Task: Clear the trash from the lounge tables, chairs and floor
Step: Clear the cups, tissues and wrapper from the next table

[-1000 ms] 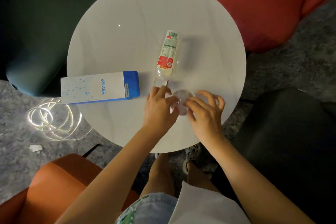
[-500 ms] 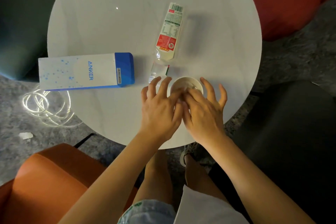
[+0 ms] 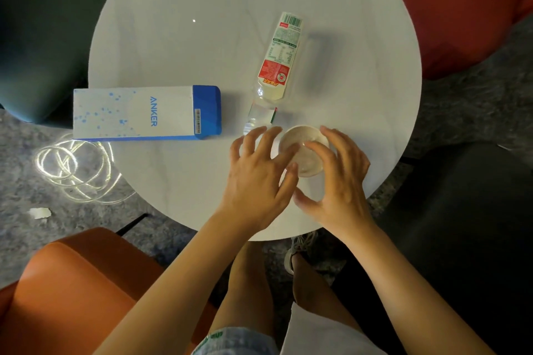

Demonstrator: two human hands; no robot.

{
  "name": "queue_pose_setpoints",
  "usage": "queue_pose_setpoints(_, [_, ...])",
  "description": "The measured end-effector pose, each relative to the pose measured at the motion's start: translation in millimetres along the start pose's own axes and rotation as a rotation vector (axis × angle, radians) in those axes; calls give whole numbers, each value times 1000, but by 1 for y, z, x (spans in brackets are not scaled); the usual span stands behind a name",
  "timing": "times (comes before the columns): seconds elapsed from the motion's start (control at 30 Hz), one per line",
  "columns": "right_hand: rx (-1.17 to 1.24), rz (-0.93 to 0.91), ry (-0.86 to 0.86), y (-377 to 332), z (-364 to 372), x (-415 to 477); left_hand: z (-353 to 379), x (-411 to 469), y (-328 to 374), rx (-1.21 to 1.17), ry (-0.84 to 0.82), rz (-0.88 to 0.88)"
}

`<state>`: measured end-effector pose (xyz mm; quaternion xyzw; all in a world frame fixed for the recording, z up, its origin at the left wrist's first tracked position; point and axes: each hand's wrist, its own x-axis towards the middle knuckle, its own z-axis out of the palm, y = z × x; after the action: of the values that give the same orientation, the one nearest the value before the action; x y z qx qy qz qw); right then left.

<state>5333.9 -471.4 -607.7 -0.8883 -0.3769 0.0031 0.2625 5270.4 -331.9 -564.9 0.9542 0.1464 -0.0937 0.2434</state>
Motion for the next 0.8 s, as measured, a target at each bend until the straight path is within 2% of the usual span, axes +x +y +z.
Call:
queue_pose_setpoints(0.07, [9,3,-16,-1,-1,2,-5,-1,0,-17,40,16])
queue_pose_setpoints(0.2, [16,-11,-39,-4,-4,4,-16,-5,-6,-111,239,74])
queue_pose_setpoints(0.3, [70,-7,3,-4,-5,4,-24,1,-32,-141,313,-54])
queue_pose_setpoints(0.4, [97,29,29,-2,-6,4,-30,13,-76,17,172,-235])
queue_pose_setpoints(0.57, [107,113,6,2,3,2,-31,29,-126,193,-14,-288])
queue_pose_setpoints(0.7, [162,161,17,2,11,2,-36,36,-147,208,-73,-325])
queue_pose_setpoints(0.8, [199,190,37,1,15,3,-39,35,-158,232,-43,-313])
